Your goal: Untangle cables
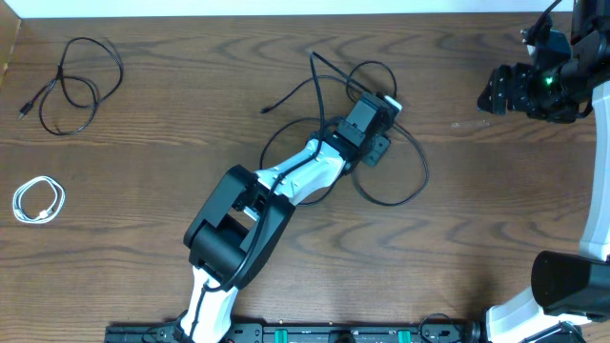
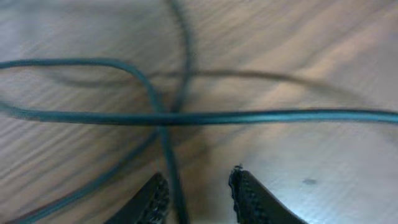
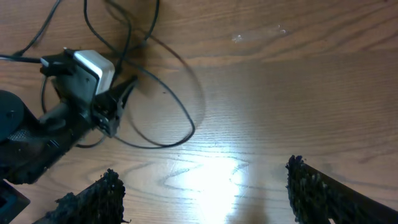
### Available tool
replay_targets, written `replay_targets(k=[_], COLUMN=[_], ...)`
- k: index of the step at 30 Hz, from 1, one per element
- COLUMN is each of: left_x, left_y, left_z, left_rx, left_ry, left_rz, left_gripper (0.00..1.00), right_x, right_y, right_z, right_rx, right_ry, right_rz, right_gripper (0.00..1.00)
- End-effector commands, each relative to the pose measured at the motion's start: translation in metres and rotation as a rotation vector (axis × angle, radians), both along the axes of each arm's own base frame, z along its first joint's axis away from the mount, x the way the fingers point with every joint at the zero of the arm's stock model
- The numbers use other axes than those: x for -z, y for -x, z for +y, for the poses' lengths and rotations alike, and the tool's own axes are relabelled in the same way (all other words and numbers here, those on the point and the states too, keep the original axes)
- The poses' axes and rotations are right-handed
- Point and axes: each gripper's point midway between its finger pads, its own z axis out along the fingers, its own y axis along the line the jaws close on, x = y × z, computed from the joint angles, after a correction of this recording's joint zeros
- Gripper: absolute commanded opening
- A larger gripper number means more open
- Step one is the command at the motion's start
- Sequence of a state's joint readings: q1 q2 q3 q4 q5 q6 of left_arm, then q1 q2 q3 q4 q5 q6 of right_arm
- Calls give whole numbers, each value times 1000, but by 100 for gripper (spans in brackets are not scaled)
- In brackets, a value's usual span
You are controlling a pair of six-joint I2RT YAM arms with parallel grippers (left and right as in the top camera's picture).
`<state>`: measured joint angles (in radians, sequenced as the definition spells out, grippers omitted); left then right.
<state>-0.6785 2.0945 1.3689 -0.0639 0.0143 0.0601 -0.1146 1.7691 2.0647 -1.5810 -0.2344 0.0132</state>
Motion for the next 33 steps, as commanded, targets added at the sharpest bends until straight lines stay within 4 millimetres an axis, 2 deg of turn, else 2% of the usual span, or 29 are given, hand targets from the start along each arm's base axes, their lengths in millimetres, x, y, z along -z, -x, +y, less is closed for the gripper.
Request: replay_targets(k=[1,4,8,11,18,20,25,29,33], left_x=[-3,4,25,32,41,44,50,52,53], left_y=[-24,-20,2,12,27,36,62,76,82], left_z=[46,76,116,133,122,122,121,118,121], left_rx=[-179,-309,-487,-571,-520,-510,-480,-462,-462], left_ry=[-123,-157,-192,-198,-145,-153,-166,-160,-173], left_rz=[-68,-4,160,231,343,385,507,577,595], left_gripper=[41,41,41,43,43,46,46,47,45], right_x=[2,2,3,5,24,31,45,49,50], right_y=[0,0,-1,-2,-1,1,1,-1,-1], right_z=[0,0,0,0,0,0,0,0,1], right_rx=[-17,-20,-20,-20,-20,-20,-20,-20,-22], right_ry=[2,3,3,2,-3,-5,-8,-10,-15], right_rz=[2,1,0,2,43,61,82,81,83], right_gripper=[82,82,82,82,83,83,83,83,83])
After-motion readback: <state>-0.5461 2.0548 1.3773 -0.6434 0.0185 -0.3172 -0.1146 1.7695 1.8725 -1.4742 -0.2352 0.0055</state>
